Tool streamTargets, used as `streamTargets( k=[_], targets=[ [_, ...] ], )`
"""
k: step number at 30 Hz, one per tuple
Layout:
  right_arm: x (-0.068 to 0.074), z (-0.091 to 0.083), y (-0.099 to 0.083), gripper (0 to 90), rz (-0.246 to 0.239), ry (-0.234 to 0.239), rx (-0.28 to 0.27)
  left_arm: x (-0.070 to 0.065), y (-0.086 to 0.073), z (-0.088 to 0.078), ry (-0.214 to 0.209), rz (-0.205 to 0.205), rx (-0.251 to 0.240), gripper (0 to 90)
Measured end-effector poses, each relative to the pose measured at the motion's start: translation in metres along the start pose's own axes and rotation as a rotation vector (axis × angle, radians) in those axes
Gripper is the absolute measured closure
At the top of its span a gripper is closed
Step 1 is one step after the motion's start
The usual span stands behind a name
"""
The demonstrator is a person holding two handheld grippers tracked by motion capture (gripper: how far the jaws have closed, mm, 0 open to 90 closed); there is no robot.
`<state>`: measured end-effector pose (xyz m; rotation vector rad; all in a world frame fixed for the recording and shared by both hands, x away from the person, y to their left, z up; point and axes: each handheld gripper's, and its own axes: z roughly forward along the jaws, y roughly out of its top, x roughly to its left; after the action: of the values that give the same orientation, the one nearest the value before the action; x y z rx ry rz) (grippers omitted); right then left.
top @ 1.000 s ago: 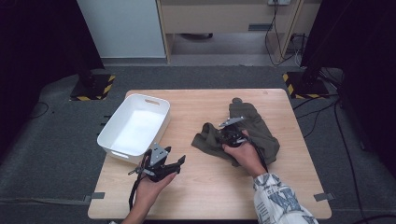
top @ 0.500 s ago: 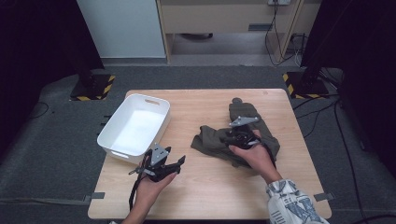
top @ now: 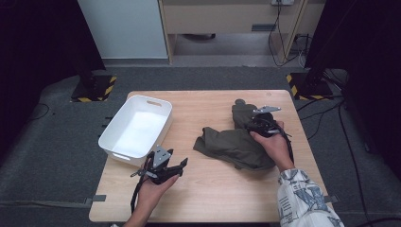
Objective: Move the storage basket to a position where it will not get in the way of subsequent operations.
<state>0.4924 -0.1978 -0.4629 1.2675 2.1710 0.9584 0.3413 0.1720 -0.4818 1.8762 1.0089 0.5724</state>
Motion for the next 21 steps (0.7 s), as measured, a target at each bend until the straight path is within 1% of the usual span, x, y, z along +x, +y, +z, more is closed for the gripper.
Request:
streamTargets(
  k=[2,4,5,6,7,8,9,11,12,13,15,17,21],
  targets=[
    [-0.003,0.007,-0.006,50.3,0.001,-0.007,0.035,0.0,0.0,0.0,-0.001,0.0,0.0,31.3],
    [-0.003,0.015,-0.011,41.8,0.005,0.002,0.081,0.0,0.0,0.0,-0.003,-0.001,0.0,31.3],
    [-0.002,0.018,-0.014,42.3,0.005,0.01,0.095,0.0,0.0,0.0,-0.003,0.001,-0.001,31.3],
    [0.0,0.021,-0.016,44.4,-0.004,0.016,0.104,0.0,0.0,0.0,-0.003,0.001,-0.001,31.3],
    [0.003,0.023,-0.019,50.3,-0.013,0.019,0.113,0.0,0.0,0.0,-0.001,0.0,0.0,31.3],
    [0.005,0.025,-0.02,58.3,-0.019,0.026,0.119,0.001,0.0,0.0,-0.001,-0.002,0.0,31.3],
    [0.008,0.026,-0.022,63.7,-0.025,0.035,0.121,0.001,-0.001,0.0,-0.002,-0.003,0.001,31.3],
    [0.016,0.027,-0.024,71.7,-0.046,0.041,0.134,0.001,-0.001,0.0,-0.001,-0.002,0.002,31.4],
    [0.02,0.028,-0.025,74.3,-0.055,0.051,0.132,0.001,-0.001,0.0,-0.002,-0.002,0.001,31.4],
    [0.024,0.028,-0.025,76.0,-0.059,0.062,0.134,0.001,-0.001,0.0,-0.003,0.0,0.002,31.4],
    [0.034,0.028,-0.026,76.5,-0.073,0.082,0.142,0.001,-0.001,0.0,-0.004,0.002,0.003,31.4],
    [0.046,0.026,-0.028,76.4,-0.089,0.109,0.137,0.001,-0.001,0.001,-0.004,0.003,0.003,31.4],
    [0.067,0.023,-0.032,75.6,-0.109,0.137,0.123,0.002,0.0,-0.001,-0.002,0.001,-0.003,31.4]
  ],
)
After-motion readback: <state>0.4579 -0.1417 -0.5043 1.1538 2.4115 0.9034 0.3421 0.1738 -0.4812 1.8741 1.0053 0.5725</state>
